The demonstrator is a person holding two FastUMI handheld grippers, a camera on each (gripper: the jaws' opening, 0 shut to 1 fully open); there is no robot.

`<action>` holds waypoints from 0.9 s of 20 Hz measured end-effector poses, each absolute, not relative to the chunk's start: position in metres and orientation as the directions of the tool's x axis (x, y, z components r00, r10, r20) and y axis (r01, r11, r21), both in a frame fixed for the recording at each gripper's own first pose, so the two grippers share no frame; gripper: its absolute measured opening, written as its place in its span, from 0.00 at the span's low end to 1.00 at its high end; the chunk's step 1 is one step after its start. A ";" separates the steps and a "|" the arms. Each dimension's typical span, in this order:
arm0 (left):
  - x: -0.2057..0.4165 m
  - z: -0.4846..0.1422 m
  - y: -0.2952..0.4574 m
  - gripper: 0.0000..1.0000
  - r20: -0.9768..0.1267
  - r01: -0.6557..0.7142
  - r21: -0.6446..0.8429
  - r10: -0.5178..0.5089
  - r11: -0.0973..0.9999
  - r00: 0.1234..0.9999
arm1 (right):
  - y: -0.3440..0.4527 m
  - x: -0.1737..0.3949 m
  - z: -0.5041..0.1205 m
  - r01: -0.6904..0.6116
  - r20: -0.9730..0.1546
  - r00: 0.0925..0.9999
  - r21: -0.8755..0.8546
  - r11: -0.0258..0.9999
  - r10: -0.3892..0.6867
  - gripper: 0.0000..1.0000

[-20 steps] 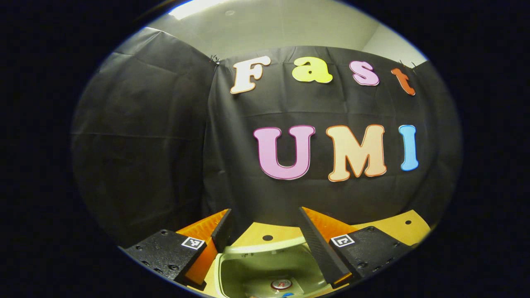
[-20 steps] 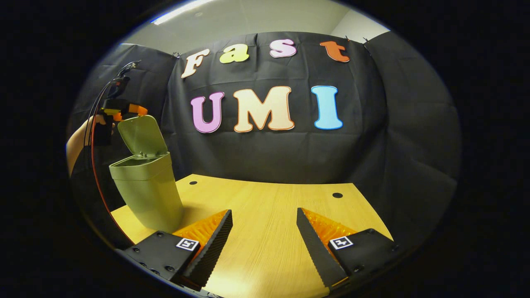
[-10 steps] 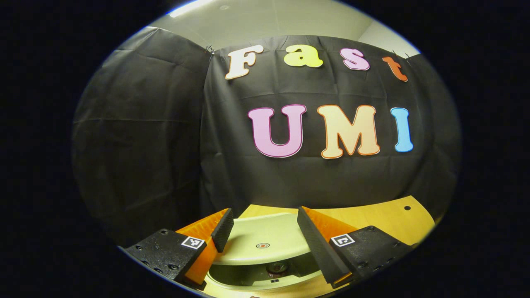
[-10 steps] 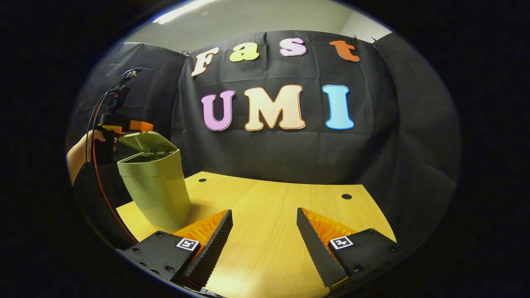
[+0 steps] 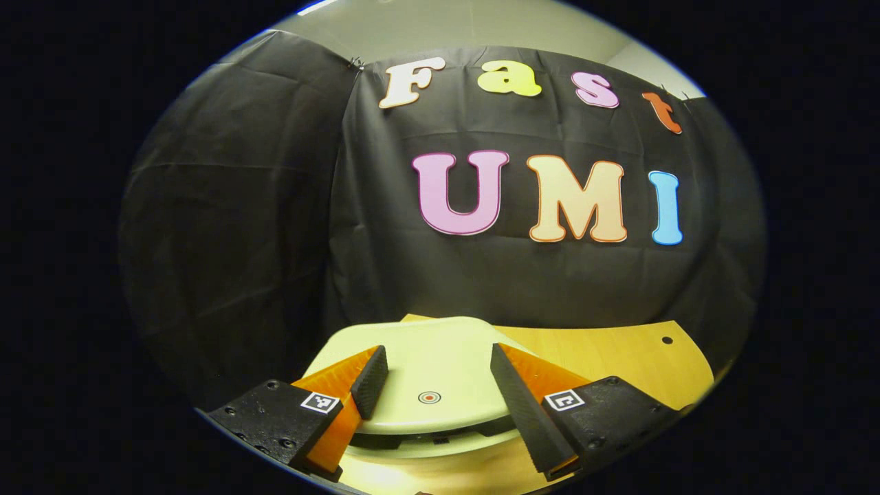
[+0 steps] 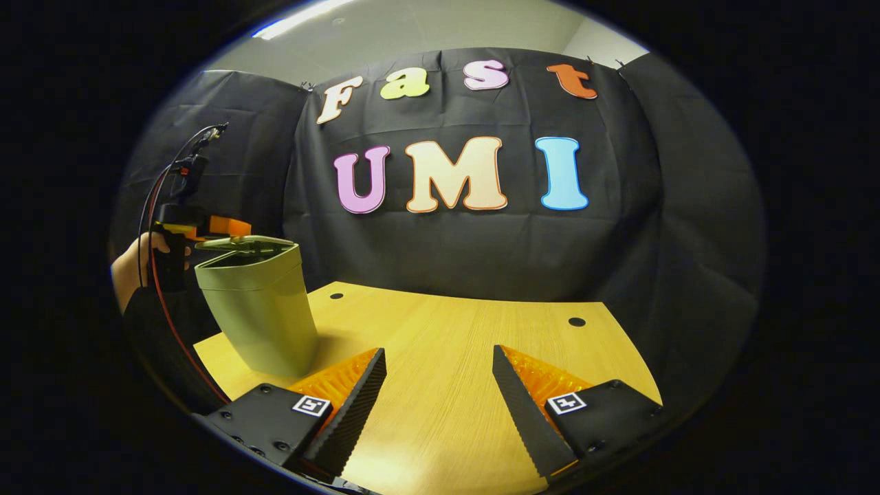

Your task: Press the lid of the desktop garbage bin to open it, pick up the crumpled paper on the desktop and throw it into the bin, then pick up the pop can on the desktop and drop it into the bin, and finally close the garbage bin lid.

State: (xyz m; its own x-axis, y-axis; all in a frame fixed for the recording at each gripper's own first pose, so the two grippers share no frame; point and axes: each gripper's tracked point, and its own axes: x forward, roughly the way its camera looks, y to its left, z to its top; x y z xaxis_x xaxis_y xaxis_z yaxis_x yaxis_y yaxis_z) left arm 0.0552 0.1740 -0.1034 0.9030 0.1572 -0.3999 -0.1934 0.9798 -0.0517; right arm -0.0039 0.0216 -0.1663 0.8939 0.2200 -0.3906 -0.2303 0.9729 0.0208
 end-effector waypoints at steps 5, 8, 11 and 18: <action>0.049 -0.119 0.167 0.93 -0.427 -0.186 -0.036 0.153 0.982 0.891 | 0.028 0.000 -0.170 -0.243 -0.395 0.889 0.022 0.970 0.232 0.98; 0.045 -0.128 0.163 0.94 -0.456 -0.196 -0.060 0.148 0.979 0.877 | 0.029 0.001 -0.171 -0.245 -0.395 0.888 0.029 0.969 0.236 0.98; 0.042 -0.133 0.158 0.95 -0.465 -0.166 0.002 0.147 0.986 0.873 | 0.032 0.004 -0.174 -0.251 -0.405 0.881 0.040 0.967 0.246 0.98; 0.044 -0.119 0.153 0.96 -0.299 -0.140 -0.040 0.121 0.989 0.947 | 0.042 0.011 -0.161 -0.283 -0.380 0.884 0.027 0.959 0.272 0.98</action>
